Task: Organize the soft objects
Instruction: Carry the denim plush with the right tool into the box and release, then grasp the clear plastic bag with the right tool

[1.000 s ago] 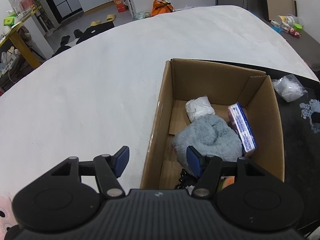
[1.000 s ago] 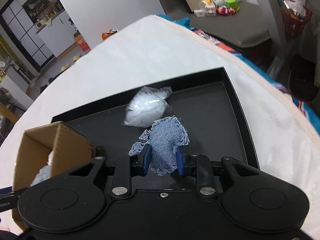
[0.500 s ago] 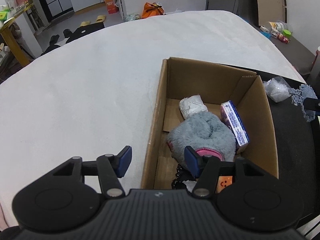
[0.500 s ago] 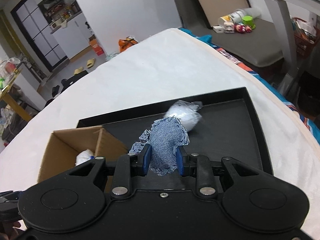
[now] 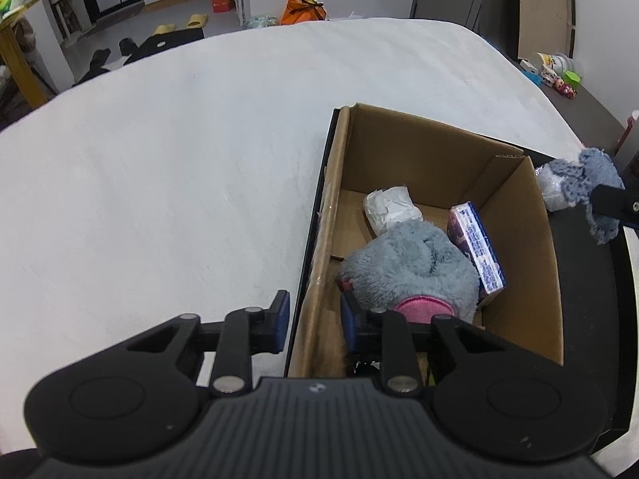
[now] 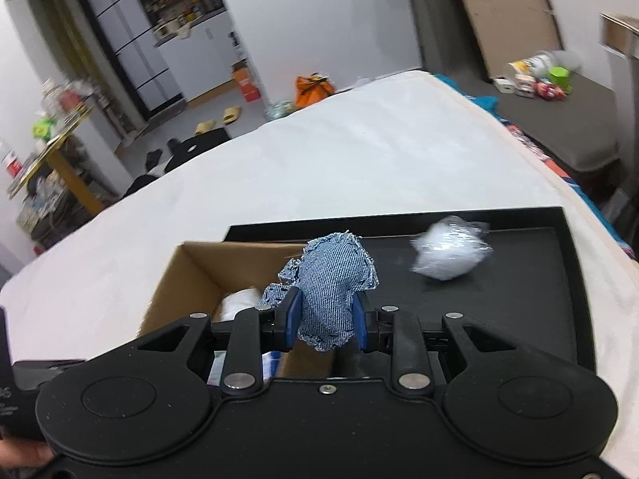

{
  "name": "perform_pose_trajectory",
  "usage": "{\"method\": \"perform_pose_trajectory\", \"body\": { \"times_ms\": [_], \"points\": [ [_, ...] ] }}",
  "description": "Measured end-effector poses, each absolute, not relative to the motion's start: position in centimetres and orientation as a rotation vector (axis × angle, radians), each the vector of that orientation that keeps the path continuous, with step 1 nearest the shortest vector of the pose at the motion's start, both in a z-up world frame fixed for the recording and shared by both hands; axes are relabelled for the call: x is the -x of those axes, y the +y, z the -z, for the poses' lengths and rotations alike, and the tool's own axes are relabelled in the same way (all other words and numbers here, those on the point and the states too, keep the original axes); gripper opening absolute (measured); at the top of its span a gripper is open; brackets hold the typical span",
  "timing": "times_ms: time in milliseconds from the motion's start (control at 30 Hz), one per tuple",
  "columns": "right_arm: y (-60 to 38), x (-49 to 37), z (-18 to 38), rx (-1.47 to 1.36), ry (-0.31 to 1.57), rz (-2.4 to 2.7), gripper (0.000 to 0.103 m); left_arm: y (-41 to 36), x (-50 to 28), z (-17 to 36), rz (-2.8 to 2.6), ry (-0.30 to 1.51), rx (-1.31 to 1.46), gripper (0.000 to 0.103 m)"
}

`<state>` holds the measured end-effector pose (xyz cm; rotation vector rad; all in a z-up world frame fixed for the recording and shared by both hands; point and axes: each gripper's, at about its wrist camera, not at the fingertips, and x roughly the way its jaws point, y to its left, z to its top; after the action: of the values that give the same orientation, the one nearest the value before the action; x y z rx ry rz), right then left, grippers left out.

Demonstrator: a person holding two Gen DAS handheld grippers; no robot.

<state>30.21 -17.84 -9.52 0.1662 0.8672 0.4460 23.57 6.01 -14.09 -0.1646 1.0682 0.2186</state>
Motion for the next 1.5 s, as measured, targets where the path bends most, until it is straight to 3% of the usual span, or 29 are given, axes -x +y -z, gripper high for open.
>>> {"method": "perform_pose_trajectory", "body": {
  "times_ms": [167,600,700,767,833,1500],
  "points": [
    [-15.0,-29.6,8.9,-0.108,0.877,-0.494,0.027,6.6,-23.6,14.3,-0.216,1.079,0.189,0.011],
    [-8.8,-29.3,8.6,-0.036,0.901,-0.566,0.029,7.2,-23.6,14.1,-0.213,1.086,0.228,0.011],
    [-7.8,-29.4,8.1,-0.034,0.888,-0.597,0.039,7.6,-23.6,14.2,-0.211,1.085,0.244,0.011],
    [-7.1,-29.3,7.8,-0.046,0.889,-0.639,0.063,7.9,-23.5,14.2,-0.210,1.086,0.258,0.011],
    [-6.5,-29.1,7.5,-0.023,0.871,-0.658,0.066,8.1,-23.5,14.2,-0.205,1.088,0.271,0.012],
    [-12.5,-30.1,7.5,0.070,0.872,-0.551,0.066,6.9,-24.0,13.0,-0.224,1.075,0.198,0.015]
  ]
}}
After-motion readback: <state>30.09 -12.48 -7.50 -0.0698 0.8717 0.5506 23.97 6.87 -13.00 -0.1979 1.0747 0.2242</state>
